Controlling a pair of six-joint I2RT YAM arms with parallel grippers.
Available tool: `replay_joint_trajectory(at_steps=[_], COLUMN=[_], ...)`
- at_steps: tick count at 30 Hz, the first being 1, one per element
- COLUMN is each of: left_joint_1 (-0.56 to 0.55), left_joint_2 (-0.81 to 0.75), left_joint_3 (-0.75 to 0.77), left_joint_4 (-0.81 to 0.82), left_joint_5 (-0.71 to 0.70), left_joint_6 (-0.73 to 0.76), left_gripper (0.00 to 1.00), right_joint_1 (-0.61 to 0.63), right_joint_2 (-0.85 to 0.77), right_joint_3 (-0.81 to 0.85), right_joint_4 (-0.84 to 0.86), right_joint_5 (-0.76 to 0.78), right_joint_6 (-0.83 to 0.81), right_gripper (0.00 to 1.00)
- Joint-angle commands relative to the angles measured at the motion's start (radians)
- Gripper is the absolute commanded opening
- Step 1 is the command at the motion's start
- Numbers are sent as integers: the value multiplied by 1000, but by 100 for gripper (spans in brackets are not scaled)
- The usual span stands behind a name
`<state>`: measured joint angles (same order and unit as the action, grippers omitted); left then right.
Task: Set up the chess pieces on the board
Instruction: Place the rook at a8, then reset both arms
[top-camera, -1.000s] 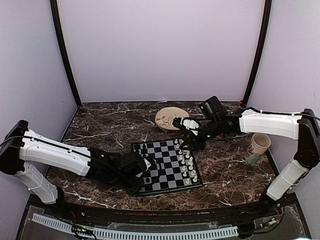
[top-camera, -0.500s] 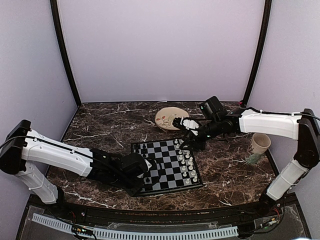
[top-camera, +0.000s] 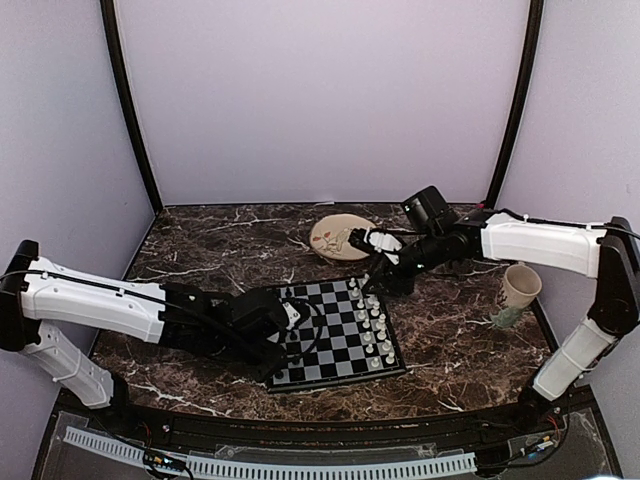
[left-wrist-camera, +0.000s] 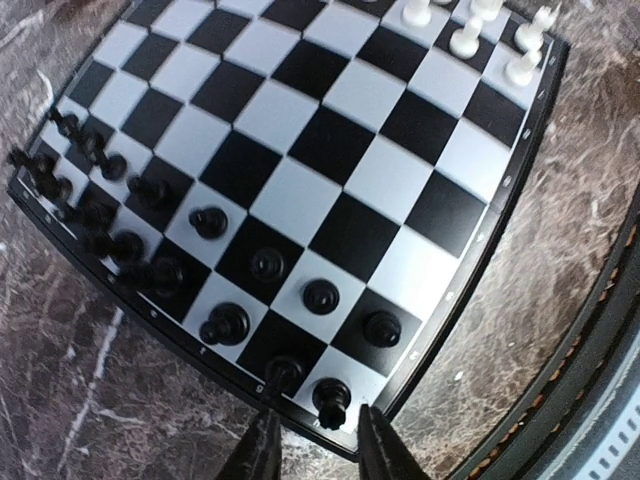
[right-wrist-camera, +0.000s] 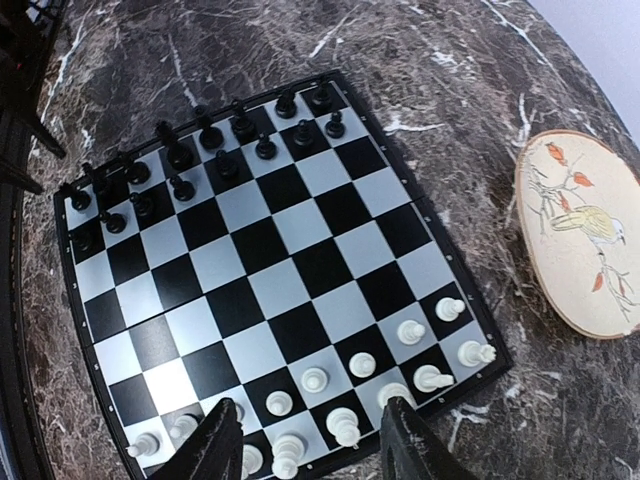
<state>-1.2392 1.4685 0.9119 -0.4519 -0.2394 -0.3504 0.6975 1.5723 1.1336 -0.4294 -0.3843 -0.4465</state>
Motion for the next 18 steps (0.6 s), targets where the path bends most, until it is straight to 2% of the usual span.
replay_joint_trajectory(at_steps=[1,6,9,11,12,14,16,18], left_joint_1=[18,172,263,330,367,441,505,560], left_joint_2=[-111,-164,-167,-156,-146,-122,-97,-66], left_joint_3=[114,233,315,362,381,416,437,471], left_joint_4=[-53,-36,-9,29,51,94,146,163], left_joint_5=[-42,7,-7,-31,-29,-15,-30,-35], left_joint_6=[102,245,351,394,405,417,412,387], left_gripper=[30,34,41,49,52,57,70,77], right_joint_1=[-79,-189,-268,-333,-354,-381,-392,-395], right_joint_2=[-85,-190,-260,-304,-324,-359,-403,-428], right_joint_3=[98,140,152,148,144,142,136,127], right_joint_4=[-37,-41,-8,38,58,75,101,134], right_joint_5=[24,127,191,255,296,345,406,496], right_joint_6=[23,51,115,189,223,258,293,314], right_gripper=[48,53,59,68,76,98,100,100])
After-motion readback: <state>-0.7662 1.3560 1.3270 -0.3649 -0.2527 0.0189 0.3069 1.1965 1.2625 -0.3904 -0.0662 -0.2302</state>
